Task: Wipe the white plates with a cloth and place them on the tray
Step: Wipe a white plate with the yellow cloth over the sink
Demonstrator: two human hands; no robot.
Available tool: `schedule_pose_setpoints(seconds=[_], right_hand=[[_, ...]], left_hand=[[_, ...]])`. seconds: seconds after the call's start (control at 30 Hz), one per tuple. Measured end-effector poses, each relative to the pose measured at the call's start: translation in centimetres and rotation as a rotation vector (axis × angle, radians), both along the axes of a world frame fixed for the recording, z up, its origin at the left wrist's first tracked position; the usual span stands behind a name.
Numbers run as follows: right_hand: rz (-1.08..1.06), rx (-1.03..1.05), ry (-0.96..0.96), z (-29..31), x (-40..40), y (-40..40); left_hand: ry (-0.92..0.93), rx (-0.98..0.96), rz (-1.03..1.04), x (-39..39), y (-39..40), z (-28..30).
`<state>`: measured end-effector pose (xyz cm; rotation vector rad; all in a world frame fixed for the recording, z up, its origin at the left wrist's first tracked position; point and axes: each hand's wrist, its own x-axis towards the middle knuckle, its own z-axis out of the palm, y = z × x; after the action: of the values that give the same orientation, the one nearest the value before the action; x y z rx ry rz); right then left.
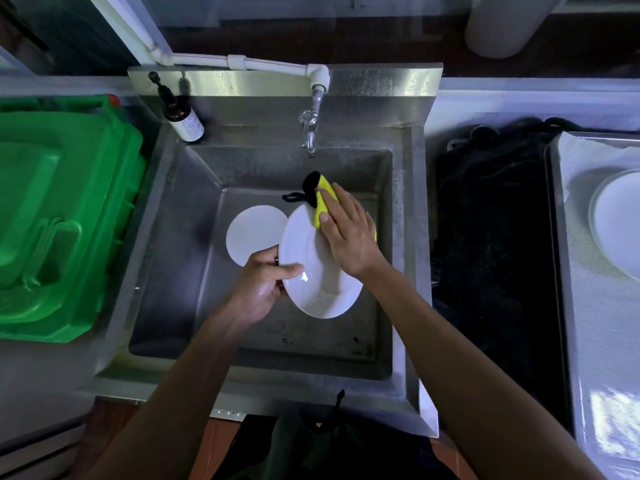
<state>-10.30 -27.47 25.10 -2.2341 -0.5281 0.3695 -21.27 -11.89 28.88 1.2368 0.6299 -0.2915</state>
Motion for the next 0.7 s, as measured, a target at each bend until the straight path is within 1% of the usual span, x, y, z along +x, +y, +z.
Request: schedule_pose_setpoints(seconds=[0.2, 0.5, 0.7], right_hand=[[-0.082, 0.004, 0.108, -1.4, -0.2, -1.5], [-0.051, -0.076, 0.035, -1.3, -2.7, -1.2], [-0.111, -0.008, 0.055, -0.4, -5.6, 0.6]], left_hand=[[-0.047, -0.087, 0.069, 0.2, 0.0, 0.2], [-0.043, -0.162, 0.253, 1.1, -1.2, 0.5], [-0.051, -0.168, 0.32, 2.0, -1.6, 0.6]])
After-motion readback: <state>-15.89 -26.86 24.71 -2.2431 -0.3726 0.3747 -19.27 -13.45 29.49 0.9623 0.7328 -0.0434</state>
